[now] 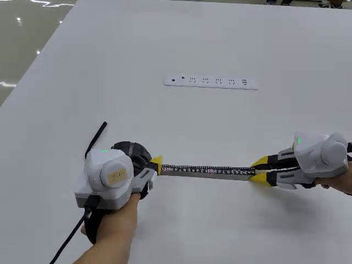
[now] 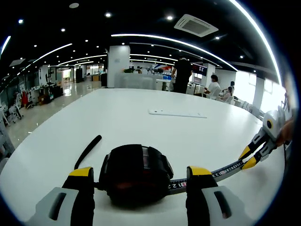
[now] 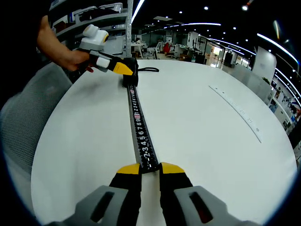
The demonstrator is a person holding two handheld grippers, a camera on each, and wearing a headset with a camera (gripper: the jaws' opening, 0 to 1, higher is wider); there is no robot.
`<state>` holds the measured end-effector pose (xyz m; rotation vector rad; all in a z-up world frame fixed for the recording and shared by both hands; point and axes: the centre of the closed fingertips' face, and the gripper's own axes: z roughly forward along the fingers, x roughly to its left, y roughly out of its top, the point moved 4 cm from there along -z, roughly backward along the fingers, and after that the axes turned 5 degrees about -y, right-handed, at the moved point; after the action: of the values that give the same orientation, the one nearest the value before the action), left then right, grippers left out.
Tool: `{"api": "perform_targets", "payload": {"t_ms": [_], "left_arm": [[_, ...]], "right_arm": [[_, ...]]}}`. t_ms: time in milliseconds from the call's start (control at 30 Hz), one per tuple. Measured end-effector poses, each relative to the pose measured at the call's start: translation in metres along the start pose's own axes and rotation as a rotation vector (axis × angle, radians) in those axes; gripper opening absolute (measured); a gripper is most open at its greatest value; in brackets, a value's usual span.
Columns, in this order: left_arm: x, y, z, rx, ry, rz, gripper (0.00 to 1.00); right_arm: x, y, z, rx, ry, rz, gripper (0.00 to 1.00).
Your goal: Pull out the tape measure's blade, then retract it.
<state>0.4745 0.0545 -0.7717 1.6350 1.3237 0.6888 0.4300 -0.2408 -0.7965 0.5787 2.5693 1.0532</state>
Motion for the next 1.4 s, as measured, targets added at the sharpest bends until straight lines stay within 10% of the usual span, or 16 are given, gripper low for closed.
{"api": "perform_targets", "payload": {"t_ms": [1400], "left_arm": [[0.005,-0.008,0.011,0.084,0.122,0.004,0.63]], "right_arm": [[-0.001,-0.002,0.003,0.019,-0.017,0.043,0.13]]}}
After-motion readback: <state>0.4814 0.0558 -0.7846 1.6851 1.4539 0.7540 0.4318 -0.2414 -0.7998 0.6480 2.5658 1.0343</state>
